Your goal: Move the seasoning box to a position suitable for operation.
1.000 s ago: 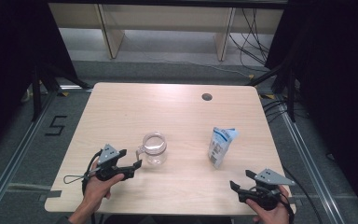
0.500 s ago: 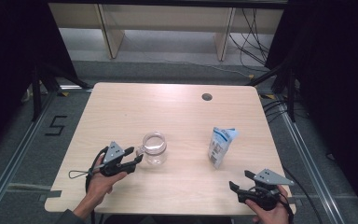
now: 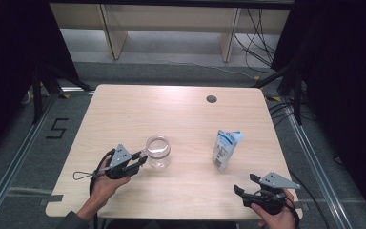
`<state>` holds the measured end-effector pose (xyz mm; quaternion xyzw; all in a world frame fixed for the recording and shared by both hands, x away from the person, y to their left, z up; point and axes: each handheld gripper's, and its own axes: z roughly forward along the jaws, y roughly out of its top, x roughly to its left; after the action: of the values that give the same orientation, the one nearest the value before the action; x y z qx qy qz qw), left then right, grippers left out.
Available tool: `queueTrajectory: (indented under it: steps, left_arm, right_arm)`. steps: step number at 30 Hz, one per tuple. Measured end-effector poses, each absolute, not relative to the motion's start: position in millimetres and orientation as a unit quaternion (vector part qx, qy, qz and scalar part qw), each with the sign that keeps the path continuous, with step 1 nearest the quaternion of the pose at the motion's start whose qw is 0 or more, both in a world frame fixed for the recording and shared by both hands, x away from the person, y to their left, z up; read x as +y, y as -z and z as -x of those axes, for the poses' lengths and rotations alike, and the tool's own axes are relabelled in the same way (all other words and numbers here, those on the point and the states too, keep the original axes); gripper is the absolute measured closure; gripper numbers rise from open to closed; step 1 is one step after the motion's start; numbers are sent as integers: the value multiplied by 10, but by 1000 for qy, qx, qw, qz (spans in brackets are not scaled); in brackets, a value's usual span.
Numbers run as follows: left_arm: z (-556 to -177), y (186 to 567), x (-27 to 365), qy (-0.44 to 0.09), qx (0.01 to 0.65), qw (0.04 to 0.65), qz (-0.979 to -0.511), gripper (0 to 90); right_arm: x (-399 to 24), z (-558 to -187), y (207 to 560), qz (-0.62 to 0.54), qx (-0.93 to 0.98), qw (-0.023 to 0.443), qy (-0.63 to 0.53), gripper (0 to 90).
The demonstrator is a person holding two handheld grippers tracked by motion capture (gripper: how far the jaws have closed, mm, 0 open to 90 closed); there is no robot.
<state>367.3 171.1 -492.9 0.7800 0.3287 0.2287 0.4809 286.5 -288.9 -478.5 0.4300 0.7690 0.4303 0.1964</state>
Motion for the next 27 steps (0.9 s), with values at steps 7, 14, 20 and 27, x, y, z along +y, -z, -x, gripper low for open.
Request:
queueTrajectory:
  steps: [7, 14, 20, 27]
  left_arm:
    - [-3676, 4922, 1698, -230, 319, 482, -783, 725]
    - [-3704, 4923, 1655, -218, 307, 488, -787, 726]
    - [-3697, 4922, 1572, -209, 290, 491, -795, 727]
    - [-3666, 4910, 1466, -196, 260, 494, -806, 728]
  right_arm:
    - [-2865, -2865, 4789, -436, 765, 185, -436, 253]
    - [-2854, -2858, 4785, -441, 762, 179, -439, 253]
    - [-2864, -2859, 4781, -442, 764, 177, -435, 253]
    - [-2876, -2869, 4781, -438, 767, 178, -434, 253]
